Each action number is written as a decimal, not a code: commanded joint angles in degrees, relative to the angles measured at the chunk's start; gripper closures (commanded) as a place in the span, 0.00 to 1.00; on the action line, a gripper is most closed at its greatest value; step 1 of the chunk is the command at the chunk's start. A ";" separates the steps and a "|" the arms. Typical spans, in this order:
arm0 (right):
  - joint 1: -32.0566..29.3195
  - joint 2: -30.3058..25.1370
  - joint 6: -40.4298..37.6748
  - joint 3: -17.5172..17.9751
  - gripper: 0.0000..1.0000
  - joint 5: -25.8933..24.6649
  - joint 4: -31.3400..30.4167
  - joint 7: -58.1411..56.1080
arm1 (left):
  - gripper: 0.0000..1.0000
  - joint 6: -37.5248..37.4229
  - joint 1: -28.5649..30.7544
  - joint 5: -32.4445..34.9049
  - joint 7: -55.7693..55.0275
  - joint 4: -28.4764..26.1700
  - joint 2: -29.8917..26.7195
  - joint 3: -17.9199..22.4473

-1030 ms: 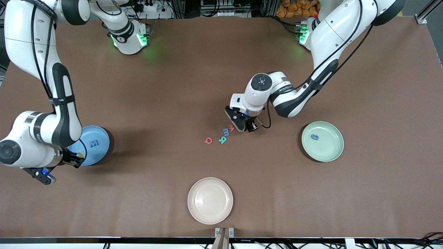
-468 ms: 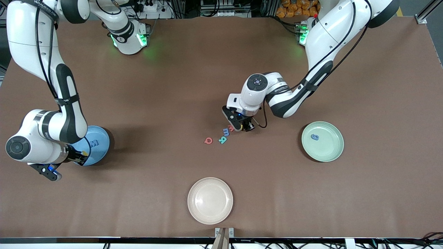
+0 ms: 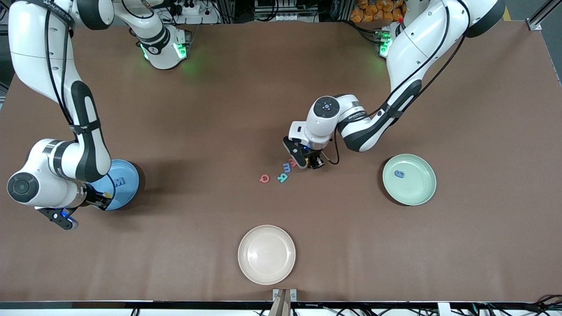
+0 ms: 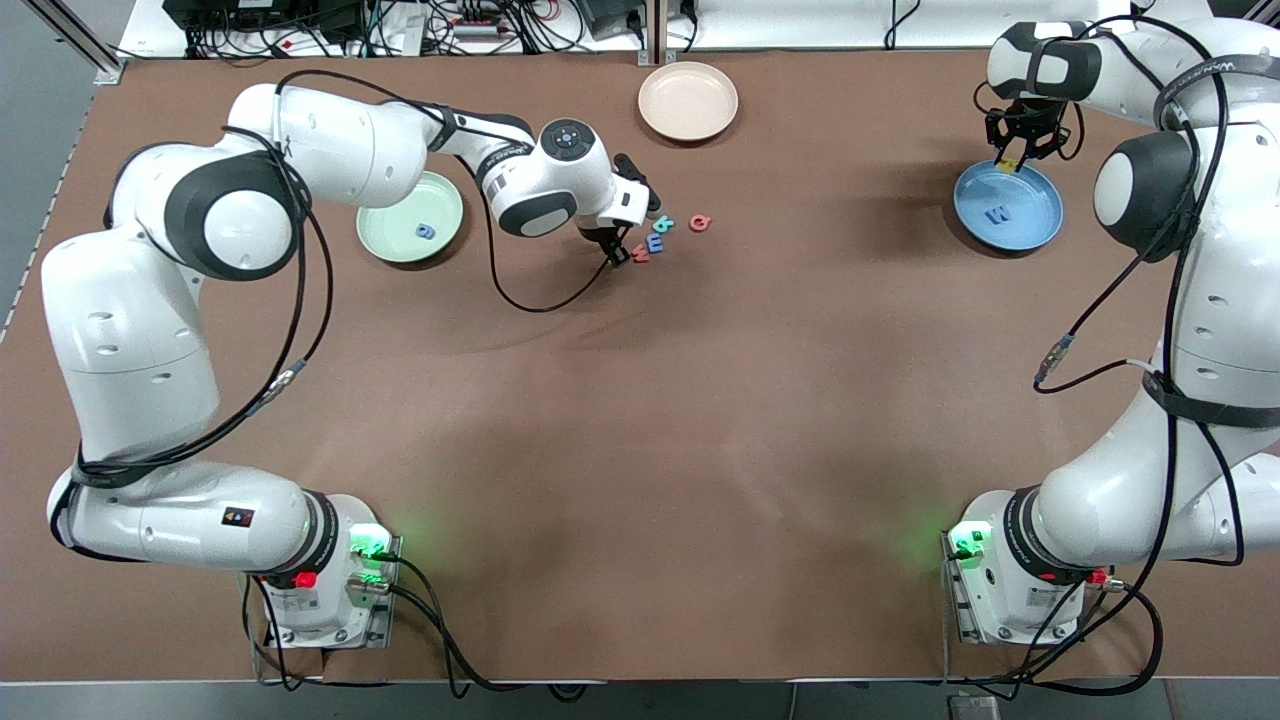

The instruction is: Sort uppercase to blue plate, lowercase to green plate

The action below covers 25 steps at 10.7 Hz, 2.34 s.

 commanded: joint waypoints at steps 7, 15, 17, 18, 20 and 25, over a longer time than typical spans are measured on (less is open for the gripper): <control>-0.24 -1.59 0.68 0.59 1.00 0.15 -1.58 -0.86 | 0.55 0.66 -2.09 1.97 -2.10 1.41 0.93 1.17; -0.07 -1.59 -0.02 0.67 0.00 0.23 -2.54 -0.07 | 0.64 1.18 -2.53 2.06 -2.10 1.50 1.02 1.78; -0.33 -1.59 -0.20 0.67 0.00 0.23 -2.55 -0.16 | 0.70 1.10 -2.53 2.14 -1.93 1.50 1.02 1.87; -0.42 -1.59 -0.20 0.67 0.00 0.23 -2.55 -0.16 | 0.74 1.18 -2.53 2.75 -1.84 1.50 1.02 1.87; -0.42 -1.59 -0.20 0.67 0.00 0.23 -2.55 -0.16 | 0.80 1.10 -2.44 2.94 -1.75 1.50 0.93 1.87; -0.33 -1.59 -0.11 0.67 0.00 0.23 -2.46 -0.25 | 0.90 0.83 -1.30 3.37 0.00 1.41 0.23 1.96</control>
